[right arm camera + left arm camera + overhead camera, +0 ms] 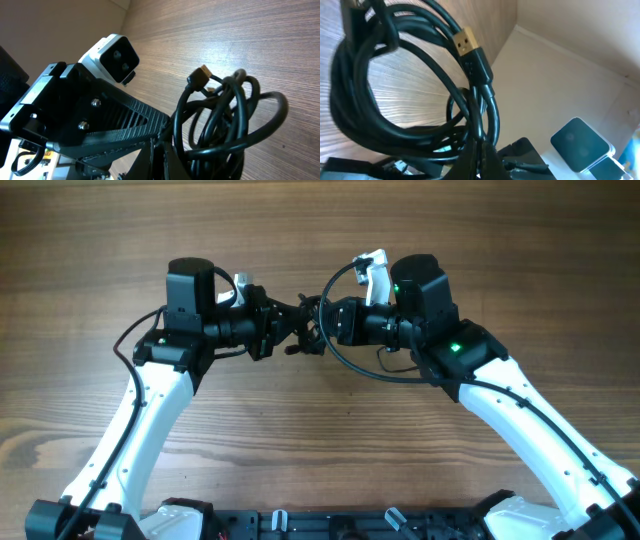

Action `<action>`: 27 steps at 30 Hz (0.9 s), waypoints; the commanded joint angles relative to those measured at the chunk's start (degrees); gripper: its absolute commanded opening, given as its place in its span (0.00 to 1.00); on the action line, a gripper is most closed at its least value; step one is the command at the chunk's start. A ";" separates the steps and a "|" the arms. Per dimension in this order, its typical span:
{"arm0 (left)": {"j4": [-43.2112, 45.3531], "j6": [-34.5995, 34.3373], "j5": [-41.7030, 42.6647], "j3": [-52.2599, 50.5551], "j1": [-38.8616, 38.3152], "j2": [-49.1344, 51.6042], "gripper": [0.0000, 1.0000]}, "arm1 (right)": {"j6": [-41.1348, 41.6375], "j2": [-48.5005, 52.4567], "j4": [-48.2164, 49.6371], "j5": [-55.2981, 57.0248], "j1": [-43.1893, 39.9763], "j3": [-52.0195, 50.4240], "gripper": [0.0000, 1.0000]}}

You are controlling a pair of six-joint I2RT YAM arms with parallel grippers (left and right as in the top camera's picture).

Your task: Untangle cables

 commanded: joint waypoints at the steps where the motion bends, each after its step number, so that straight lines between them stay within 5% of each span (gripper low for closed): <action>1: -0.17 3.10 -2.25 0.00 -0.50 -0.28 0.10 | 0.83 -0.31 1.14 -1.68 0.24 1.22 0.04; 6: -0.15 4.09 -3.41 0.00 -1.73 -0.26 0.25 | 1.88 -0.31 1.33 -1.73 0.24 1.22 0.04; 16: 0.31 4.02 -4.57 0.00 -1.92 -0.22 0.23 | 6.73 -0.31 3.98 -6.86 0.24 1.22 0.04; 23: 8.41 3.80 2.73 0.00 -1.92 -0.24 0.26 | 9.49 -0.31 4.13 -7.67 0.24 1.03 0.04; 25: 8.44 3.82 2.73 0.00 -1.92 -0.24 0.25 | 10.51 -0.31 4.13 -7.67 0.24 1.03 0.04; 27: 8.44 3.87 2.34 0.00 -1.92 -0.24 0.12 | 10.86 -0.31 4.48 -7.67 0.24 1.01 0.04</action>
